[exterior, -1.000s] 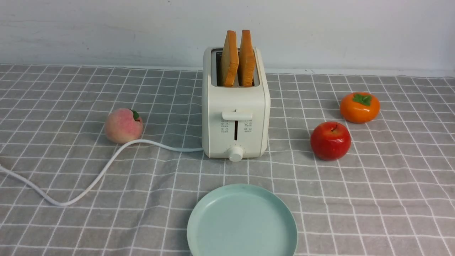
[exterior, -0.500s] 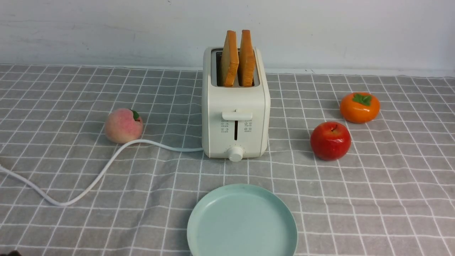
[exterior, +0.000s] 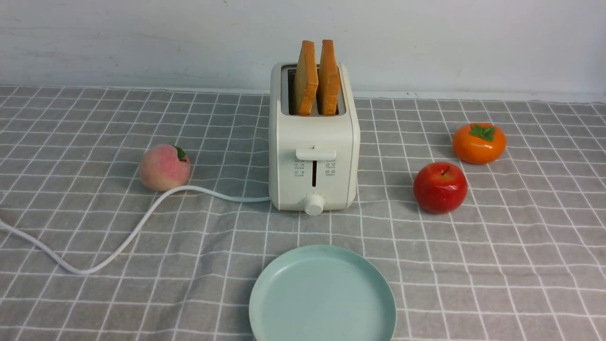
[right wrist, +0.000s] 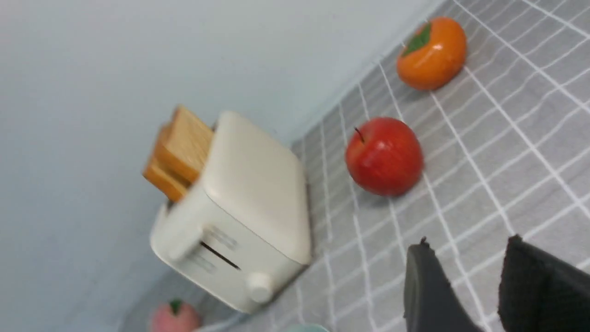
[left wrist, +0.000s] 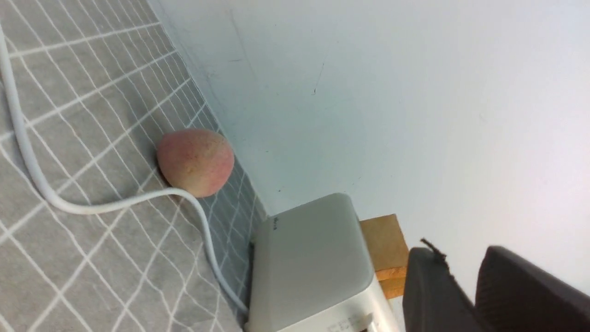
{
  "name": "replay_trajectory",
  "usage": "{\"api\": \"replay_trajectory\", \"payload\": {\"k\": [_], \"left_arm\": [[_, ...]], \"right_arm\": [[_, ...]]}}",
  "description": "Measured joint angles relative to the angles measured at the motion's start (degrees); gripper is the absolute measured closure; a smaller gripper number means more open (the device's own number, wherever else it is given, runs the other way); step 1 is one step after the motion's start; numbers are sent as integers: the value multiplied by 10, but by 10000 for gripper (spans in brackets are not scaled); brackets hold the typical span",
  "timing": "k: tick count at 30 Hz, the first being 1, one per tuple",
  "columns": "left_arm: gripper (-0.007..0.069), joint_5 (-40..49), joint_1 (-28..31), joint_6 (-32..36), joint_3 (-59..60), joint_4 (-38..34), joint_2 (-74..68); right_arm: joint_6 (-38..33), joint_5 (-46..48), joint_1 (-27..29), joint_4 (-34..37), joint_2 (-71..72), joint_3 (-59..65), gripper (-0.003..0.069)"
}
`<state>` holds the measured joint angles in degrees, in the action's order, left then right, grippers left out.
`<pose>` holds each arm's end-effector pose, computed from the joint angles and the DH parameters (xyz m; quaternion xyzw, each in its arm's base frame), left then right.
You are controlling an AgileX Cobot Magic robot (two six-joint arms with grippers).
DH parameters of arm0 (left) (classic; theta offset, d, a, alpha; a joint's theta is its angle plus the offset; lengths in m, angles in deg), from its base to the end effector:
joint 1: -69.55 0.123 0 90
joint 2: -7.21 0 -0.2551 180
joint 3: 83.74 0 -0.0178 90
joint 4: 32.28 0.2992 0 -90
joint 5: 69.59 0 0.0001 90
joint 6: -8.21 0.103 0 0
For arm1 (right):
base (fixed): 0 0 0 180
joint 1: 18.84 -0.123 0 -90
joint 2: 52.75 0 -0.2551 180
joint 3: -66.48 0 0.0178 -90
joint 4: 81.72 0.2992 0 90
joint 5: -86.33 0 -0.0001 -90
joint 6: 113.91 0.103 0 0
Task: Take toasted bread from bread machine on grey coffee table place on plate.
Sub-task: 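Grasp the toast slice in the toaster and pull it up out of the slot with the right gripper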
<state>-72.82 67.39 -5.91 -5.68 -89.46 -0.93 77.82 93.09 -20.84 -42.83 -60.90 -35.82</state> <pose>0.1473 -0.0008 0.2066 -0.3955 0.5434 -0.4298 0.6030 0.1469 0.0128 0.1965 0.2690 0.6614 0.3327 0.6161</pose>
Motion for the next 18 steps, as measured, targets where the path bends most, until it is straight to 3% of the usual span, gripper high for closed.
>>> {"api": "replay_trajectory", "payload": {"k": [2,6,10,16,17,18], "left_arm": [[484,-5,0,0,0,-17,0],[609,-20,0,0,0,-53,0],[638,-18,0,1,-16,-56,0],[638,13,0,82,-109,-11,0],[638,44,0,133,-149,11,-3],[638,60,0,156,-167,21,-8]], "right_arm": [[-1,-19,0,21,0,0,419],[-1,-68,0,55,0,0,419],[4,-84,0,78,0,-16,424],[-53,27,0,19,-39,-197,526],[-93,96,0,-19,-97,-281,602],[-114,129,0,-32,-125,-319,633]]}}
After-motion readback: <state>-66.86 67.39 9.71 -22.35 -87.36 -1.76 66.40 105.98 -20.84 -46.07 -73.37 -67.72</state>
